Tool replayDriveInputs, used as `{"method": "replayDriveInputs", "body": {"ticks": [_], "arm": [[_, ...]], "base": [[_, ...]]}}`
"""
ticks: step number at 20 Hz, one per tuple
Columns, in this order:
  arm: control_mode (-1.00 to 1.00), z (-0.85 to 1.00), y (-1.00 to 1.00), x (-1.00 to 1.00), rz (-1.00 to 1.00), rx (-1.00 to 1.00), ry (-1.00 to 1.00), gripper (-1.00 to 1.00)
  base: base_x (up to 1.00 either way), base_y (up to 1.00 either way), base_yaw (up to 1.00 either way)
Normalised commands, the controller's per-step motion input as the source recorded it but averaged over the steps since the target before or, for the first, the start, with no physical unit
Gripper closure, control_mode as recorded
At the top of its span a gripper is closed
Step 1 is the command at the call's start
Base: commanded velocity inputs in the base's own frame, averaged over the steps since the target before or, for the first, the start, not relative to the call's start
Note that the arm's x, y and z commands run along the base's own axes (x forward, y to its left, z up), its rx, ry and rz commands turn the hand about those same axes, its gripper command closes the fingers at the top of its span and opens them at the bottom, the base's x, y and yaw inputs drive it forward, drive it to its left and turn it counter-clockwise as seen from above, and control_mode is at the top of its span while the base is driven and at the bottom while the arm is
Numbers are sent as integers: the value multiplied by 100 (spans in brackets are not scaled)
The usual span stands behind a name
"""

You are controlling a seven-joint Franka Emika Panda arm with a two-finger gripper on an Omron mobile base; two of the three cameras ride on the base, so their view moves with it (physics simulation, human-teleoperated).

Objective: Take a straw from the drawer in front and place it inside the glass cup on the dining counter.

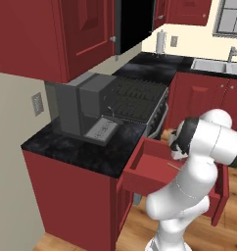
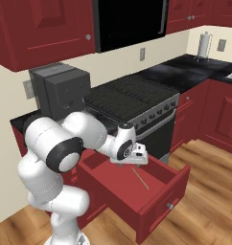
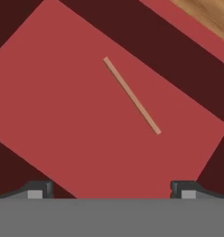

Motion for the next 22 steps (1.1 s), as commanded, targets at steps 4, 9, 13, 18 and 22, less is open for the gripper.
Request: {"method": "replayDriveInputs", "body": {"ticks": [4, 9, 13, 18, 22], "arm": [[-100, -31, 0, 14, -4, 0, 0, -100], [-100, -32, -1, 18, -5, 0, 0, -100], [-100, -26, -8, 24, -6, 0, -3, -100], [-100, -15, -8, 24, -2, 0, -10, -100], [-100, -14, -7, 26, 0, 1, -6, -100]], "base": [[0, 0, 0], [0, 0, 0], [0, 0, 0], [0, 0, 0], [0, 0, 0]]}}
